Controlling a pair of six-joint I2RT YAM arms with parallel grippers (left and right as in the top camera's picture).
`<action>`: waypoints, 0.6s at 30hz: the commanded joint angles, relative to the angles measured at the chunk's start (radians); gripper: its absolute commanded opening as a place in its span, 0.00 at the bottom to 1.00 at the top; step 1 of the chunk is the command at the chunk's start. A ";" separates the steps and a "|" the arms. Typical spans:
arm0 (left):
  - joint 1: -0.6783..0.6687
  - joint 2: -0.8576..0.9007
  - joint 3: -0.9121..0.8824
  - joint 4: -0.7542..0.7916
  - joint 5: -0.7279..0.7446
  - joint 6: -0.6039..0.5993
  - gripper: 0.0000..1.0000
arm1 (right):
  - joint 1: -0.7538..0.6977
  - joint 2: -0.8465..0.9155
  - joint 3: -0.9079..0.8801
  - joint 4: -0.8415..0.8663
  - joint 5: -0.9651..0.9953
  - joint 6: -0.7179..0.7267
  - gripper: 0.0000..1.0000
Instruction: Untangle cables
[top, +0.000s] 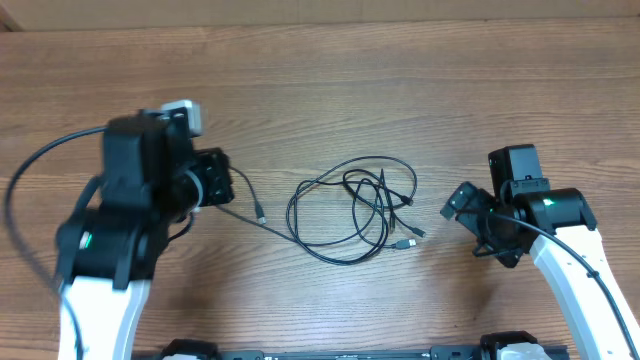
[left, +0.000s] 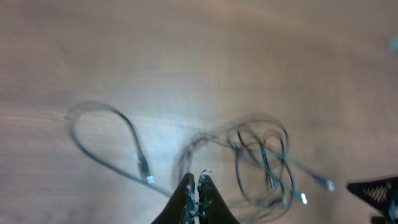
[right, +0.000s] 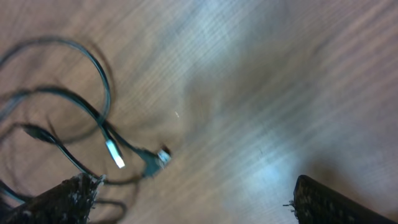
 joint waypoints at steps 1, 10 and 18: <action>0.003 0.092 0.020 -0.037 0.123 -0.003 0.04 | -0.003 -0.003 0.012 -0.038 -0.047 -0.004 1.00; 0.002 0.266 0.020 -0.191 0.115 -0.081 0.84 | -0.003 -0.003 0.012 -0.088 -0.046 -0.005 1.00; -0.086 0.367 -0.059 -0.162 0.116 -0.417 0.46 | -0.003 -0.003 0.012 -0.080 -0.046 -0.005 1.00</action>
